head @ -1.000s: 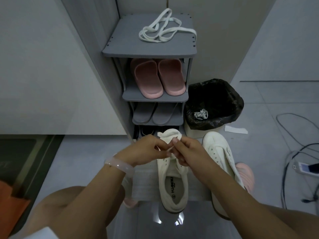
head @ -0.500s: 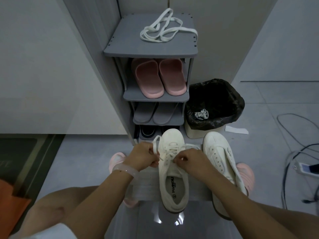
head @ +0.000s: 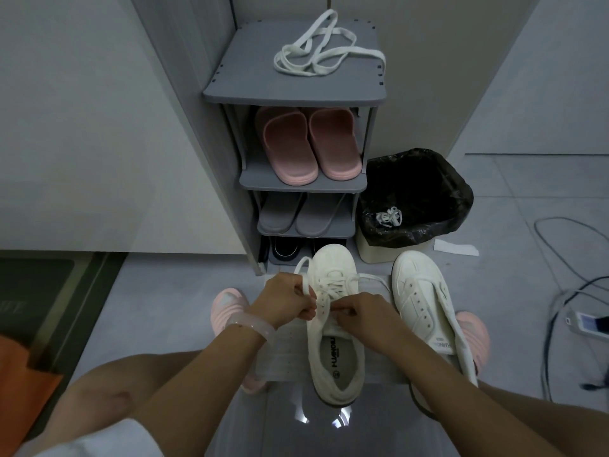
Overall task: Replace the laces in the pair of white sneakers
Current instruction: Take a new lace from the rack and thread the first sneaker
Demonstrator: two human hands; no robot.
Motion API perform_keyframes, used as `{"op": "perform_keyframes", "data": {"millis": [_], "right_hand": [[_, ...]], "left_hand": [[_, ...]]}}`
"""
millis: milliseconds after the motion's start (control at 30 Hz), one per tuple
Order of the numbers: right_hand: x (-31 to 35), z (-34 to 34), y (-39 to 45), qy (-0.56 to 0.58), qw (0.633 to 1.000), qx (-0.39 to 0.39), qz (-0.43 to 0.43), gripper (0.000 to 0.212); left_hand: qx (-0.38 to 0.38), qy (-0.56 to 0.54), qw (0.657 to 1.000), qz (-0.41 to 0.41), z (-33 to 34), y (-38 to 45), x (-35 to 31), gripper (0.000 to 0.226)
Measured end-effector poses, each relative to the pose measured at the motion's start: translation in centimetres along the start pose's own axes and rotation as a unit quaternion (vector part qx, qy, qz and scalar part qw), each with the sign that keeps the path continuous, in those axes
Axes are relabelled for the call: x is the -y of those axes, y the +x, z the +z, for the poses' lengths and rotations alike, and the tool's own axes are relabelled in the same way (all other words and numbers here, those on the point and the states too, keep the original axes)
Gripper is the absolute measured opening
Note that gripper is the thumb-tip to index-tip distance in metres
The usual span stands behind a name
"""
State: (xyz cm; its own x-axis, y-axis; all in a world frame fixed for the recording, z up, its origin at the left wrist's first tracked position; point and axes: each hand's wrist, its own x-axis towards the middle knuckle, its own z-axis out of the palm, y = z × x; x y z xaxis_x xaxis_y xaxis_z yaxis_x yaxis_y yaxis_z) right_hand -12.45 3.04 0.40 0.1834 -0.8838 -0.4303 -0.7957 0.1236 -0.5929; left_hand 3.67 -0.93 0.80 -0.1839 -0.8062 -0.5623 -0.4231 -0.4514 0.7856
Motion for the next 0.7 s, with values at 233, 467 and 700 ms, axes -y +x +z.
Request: {"op": "perform_keyframes", "data": {"millis": [233, 467, 700], "right_hand": [[-0.2, 0.2, 0.0, 0.01, 1.0, -0.005, -0.011, 0.032], [0.0, 0.7, 0.1, 0.018, 0.999, -0.026, -0.009, 0.028], [0.0, 0.6, 0.4, 0.018, 1.0, -0.023, 0.001, 0.027]], "left_hand": [[-0.034, 0.123, 0.989, 0.068, 0.3, -0.1, 0.2, 0.031], [-0.047, 0.132, 0.987, 0.078, 0.6, 0.2, 0.6, 0.018], [-0.055, 0.24, 0.96, 0.134, 1.5, 0.2, 0.3, 0.038]]}}
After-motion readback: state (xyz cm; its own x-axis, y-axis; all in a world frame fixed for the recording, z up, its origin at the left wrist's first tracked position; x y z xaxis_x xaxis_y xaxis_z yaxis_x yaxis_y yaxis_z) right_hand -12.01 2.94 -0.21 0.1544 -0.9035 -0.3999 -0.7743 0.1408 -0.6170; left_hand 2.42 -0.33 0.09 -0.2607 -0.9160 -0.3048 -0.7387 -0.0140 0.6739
